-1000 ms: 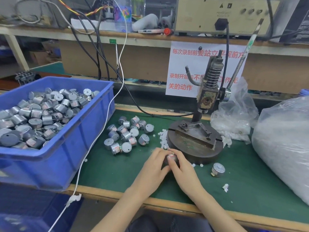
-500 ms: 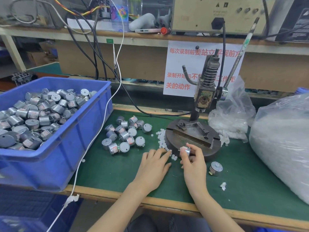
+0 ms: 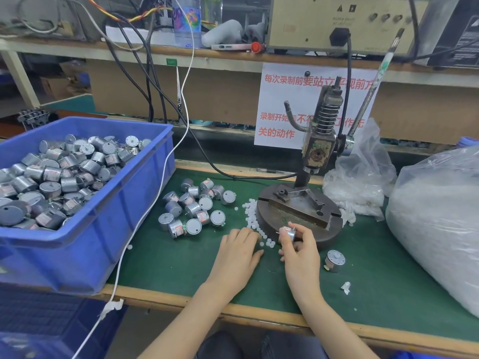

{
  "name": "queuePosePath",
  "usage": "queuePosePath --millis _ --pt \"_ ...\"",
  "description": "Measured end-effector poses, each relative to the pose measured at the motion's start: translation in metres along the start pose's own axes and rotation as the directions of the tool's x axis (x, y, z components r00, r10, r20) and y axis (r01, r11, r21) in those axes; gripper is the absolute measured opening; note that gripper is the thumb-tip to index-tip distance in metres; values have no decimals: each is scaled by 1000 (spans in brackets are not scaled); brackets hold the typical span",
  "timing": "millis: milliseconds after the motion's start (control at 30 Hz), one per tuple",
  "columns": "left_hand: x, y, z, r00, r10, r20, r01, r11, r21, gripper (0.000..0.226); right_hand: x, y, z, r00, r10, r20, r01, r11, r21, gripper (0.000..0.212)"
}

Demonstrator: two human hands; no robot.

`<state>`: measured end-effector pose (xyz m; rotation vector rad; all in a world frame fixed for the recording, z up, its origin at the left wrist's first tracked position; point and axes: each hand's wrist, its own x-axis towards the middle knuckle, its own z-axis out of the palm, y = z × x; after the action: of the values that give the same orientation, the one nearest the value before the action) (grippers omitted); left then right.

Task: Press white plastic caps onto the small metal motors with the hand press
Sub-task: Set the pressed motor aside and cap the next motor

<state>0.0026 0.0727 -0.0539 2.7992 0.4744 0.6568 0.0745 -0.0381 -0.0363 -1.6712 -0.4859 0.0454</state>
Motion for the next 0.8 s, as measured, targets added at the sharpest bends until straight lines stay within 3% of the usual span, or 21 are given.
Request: queuePosePath --millis 133,433,633,800 --pt "1 0 0 999 20 40 -21 1000 17 33 0 0 0 1000 -6 -1 6 1000 -7 16" --pt "-3 -1 -7 999 -31 -9 31 995 -91 14 -1 0 0 1000 -27 3 27 999 -24 17" --pt "-5 -5 -12 980 -200 -24 182 930 -319 5 -2 5 2 984 -48 171 73 988 -140 28" --pt "-6 -3 -11 982 -186 -33 164 928 -336 12 -3 3 5 929 -173 326 268 924 -272 38"
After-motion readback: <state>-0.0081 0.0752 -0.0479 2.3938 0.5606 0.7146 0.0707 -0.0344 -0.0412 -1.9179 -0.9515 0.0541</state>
